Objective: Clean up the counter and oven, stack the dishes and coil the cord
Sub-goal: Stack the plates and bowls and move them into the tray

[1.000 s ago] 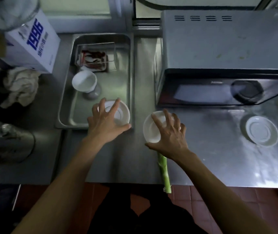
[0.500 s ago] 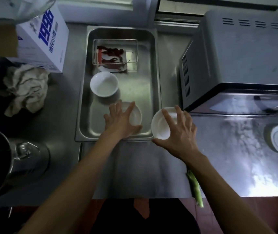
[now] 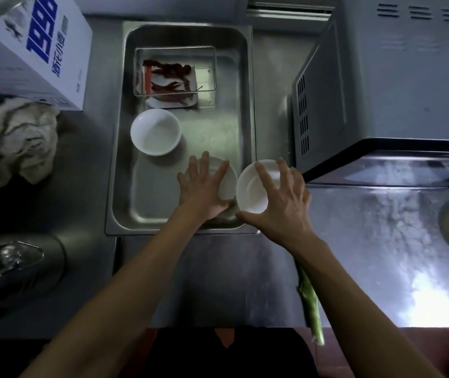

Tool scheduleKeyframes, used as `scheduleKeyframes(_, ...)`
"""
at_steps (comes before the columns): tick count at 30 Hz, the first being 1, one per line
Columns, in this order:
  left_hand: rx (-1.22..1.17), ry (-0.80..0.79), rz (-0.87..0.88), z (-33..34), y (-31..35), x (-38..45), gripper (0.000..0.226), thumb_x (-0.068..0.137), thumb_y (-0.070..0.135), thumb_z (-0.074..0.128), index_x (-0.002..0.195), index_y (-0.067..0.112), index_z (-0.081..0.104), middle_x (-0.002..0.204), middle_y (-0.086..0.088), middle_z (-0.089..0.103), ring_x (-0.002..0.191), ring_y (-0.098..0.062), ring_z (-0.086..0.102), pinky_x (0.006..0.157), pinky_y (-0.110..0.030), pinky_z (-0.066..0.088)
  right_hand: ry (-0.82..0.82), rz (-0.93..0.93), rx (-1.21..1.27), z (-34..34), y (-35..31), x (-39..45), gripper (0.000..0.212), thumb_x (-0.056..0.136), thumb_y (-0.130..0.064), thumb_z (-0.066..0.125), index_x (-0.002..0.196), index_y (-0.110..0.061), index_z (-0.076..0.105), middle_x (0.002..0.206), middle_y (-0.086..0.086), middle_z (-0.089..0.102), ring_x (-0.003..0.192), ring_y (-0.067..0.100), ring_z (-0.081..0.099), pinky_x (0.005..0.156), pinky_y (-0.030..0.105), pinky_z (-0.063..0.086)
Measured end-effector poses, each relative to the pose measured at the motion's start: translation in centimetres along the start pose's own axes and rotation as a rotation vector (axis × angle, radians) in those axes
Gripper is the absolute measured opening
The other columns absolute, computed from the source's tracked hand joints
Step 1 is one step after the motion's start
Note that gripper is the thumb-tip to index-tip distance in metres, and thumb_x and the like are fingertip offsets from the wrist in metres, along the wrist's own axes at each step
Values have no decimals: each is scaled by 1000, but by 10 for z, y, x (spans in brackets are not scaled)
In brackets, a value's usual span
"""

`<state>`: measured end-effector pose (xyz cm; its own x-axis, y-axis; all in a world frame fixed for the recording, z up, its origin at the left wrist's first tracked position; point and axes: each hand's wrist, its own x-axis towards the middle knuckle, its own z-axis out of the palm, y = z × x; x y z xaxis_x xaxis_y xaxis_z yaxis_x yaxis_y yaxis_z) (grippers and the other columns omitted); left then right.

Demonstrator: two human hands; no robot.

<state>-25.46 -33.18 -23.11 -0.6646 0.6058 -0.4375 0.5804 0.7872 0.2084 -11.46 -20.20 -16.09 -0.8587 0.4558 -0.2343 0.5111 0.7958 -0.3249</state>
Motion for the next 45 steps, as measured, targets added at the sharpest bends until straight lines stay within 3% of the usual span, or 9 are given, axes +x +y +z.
scheduleKeyframes(4,-7,37,18,-2,-7,-7,103,78,70,62,155,38,3,165,-7,-10,151,-36,-10,115,-66,15,-23,-40,-7,-3,-6,10,109,66,-75,70,154,-40,16,163,5,3,146,38,7,109,64,27)
scheduleKeyframes(7,-15,128,-6,-6,-20,-17,89,86,71,50,156,34,9,165,-8,4,151,-33,2,116,-61,18,-24,-75,-22,-4,-17,18,109,66,-77,68,155,-39,16,164,5,1,146,39,8,108,63,27)
scheduleKeyframes(13,-149,264,-120,-20,-64,-45,54,94,38,52,145,24,39,147,-4,47,135,-27,41,106,-50,38,-62,-164,-48,5,-56,38,111,66,-74,70,154,-43,10,164,3,-6,148,37,1,111,62,23)
scheduleKeyframes(17,-199,327,-160,-22,-85,-62,48,93,24,55,140,15,50,137,-8,57,127,-30,49,103,-47,42,-120,-215,-70,32,-73,53,112,67,-73,71,154,-44,7,165,2,-10,149,39,-3,113,62,19)
scheduleKeyframes(29,-246,304,-195,-18,-96,-75,48,98,24,49,145,14,46,140,-6,55,131,-27,46,106,-41,36,-263,-233,-202,81,-81,75,112,73,-69,71,156,-39,2,165,5,-16,149,42,-10,116,65,13)
scheduleKeyframes(45,-244,247,-166,-23,-90,-85,51,101,30,45,150,19,39,149,-2,46,138,-23,37,111,-40,31,-301,-222,-202,87,-75,75,113,75,-75,63,157,-36,-5,164,7,-23,149,39,-20,118,64,0)
